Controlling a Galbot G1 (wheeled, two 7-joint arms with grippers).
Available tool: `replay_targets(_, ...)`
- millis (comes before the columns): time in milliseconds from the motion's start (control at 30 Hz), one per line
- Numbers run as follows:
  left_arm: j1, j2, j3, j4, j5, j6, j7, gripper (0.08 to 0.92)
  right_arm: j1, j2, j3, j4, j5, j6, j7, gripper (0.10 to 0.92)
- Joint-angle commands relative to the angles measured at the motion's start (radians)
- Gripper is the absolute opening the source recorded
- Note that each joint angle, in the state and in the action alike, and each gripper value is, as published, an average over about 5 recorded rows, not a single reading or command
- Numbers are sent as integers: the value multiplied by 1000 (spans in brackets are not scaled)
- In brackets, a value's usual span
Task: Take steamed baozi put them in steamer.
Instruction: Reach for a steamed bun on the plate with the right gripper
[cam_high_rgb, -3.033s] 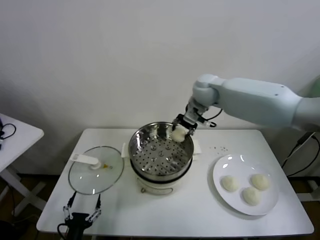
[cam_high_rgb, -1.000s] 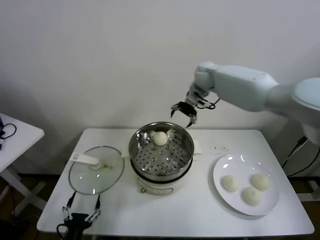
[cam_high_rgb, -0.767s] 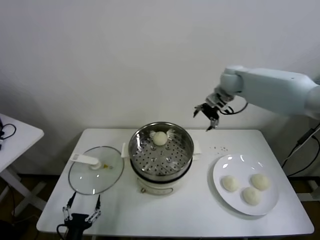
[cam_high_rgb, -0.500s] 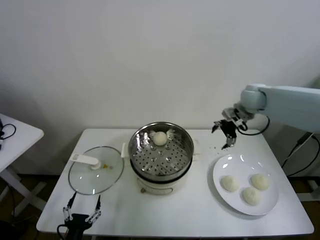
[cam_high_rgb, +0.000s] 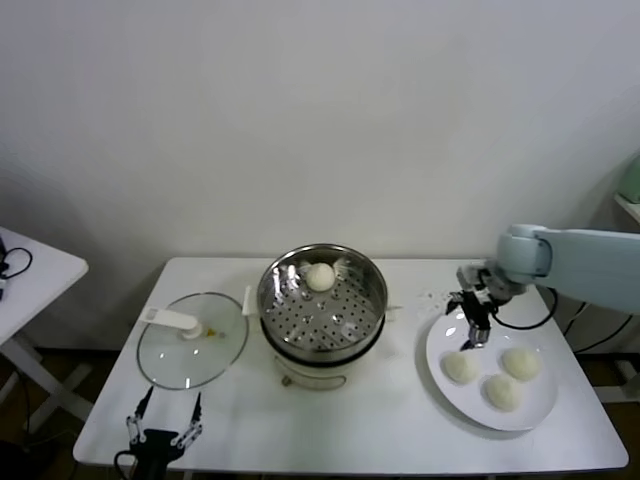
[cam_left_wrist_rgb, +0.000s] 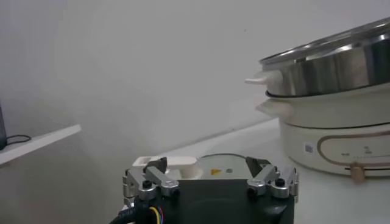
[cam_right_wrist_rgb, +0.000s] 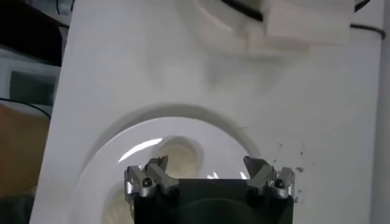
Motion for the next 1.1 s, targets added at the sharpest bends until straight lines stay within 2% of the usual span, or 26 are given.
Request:
replay_targets(33, 2, -47, -1, 3, 6, -2, 0, 823, -85, -33, 20, 36, -37, -69, 22, 823)
replay_targets(500, 6, -48, -2, 9, 25, -8, 1, 823, -213, -46, 113, -10, -136, -83, 57, 823)
replay_targets(1100, 3, -47, -6, 15, 33, -15, -1, 823, -278, -33, 183, -39, -195, -84, 68, 811)
